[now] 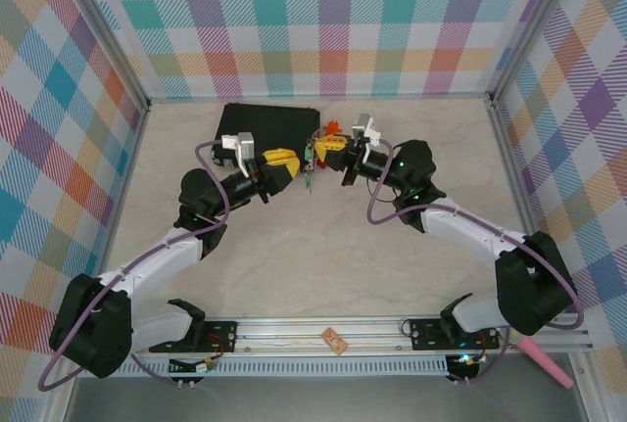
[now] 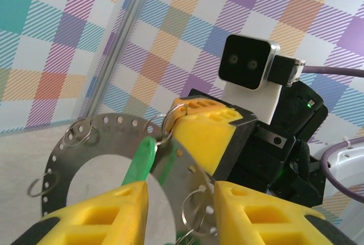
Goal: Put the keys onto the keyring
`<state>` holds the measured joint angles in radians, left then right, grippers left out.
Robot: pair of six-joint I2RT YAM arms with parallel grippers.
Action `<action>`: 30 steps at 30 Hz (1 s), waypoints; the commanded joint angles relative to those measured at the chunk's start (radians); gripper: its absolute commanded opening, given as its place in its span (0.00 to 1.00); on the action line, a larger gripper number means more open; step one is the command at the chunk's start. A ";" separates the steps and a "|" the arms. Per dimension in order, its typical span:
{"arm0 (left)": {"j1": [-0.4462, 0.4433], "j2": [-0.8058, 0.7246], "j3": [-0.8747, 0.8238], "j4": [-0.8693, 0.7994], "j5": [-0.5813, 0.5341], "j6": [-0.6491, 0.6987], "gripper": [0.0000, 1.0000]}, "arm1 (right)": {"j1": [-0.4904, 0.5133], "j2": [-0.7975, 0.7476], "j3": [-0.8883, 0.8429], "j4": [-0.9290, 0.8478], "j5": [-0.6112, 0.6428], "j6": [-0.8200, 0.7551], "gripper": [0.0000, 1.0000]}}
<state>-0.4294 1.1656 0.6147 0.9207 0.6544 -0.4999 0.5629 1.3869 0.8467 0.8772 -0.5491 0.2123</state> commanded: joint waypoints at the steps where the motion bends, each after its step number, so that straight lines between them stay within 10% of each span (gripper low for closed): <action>1: 0.012 -0.024 -0.003 0.001 -0.038 0.035 0.35 | -0.004 0.009 -0.001 0.104 0.009 0.022 0.00; 30: 0.011 0.034 0.165 -0.111 0.028 0.053 0.35 | -0.021 0.059 0.068 0.013 -0.256 0.035 0.00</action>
<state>-0.4294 1.1782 0.7376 0.7551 0.6281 -0.4194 0.5480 1.4456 0.8734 0.8677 -0.7654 0.2317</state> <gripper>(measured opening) 0.357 0.048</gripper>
